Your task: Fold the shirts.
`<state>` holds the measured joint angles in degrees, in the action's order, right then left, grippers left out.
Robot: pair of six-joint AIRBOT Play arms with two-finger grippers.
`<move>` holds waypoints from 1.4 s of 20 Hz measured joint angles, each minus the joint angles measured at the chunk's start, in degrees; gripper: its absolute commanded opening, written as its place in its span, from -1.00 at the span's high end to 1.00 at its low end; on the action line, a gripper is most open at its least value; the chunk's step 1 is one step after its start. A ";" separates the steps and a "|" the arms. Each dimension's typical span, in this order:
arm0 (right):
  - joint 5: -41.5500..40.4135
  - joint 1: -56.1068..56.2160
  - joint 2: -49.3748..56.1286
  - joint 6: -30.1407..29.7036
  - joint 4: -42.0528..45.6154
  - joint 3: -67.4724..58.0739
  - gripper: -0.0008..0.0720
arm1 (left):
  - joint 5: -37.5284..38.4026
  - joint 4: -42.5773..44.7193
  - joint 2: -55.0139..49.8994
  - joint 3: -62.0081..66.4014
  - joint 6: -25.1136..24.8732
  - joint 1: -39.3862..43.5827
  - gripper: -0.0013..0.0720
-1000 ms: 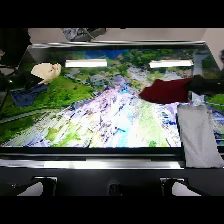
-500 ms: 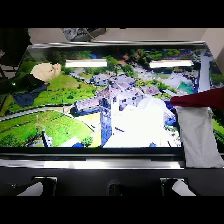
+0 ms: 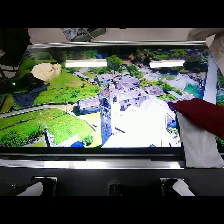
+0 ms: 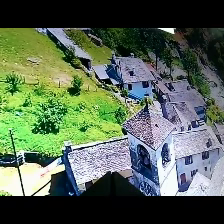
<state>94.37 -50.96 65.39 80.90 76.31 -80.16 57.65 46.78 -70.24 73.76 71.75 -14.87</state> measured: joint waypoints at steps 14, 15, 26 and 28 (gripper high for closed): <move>-8.74 0.35 -7.50 -3.69 17.77 18.84 -0.89 | -1.29 -0.83 0.02 3.91 0.70 7.08 0.89; -11.54 1.66 -7.52 -4.90 18.10 14.80 -0.89 | -1.42 3.23 -0.04 6.10 2.51 8.31 0.89; -19.74 48.46 6.03 -3.89 10.05 -2.16 -0.96 | 13.35 47.78 -3.76 4.66 29.03 24.04 -0.66; -16.41 51.80 9.38 -3.23 8.11 -2.38 -0.93 | 13.35 46.88 -2.80 0.79 30.25 24.94 -0.66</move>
<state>77.95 0.84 74.76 77.67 84.42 -82.54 71.00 93.67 -73.03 74.54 102.00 10.07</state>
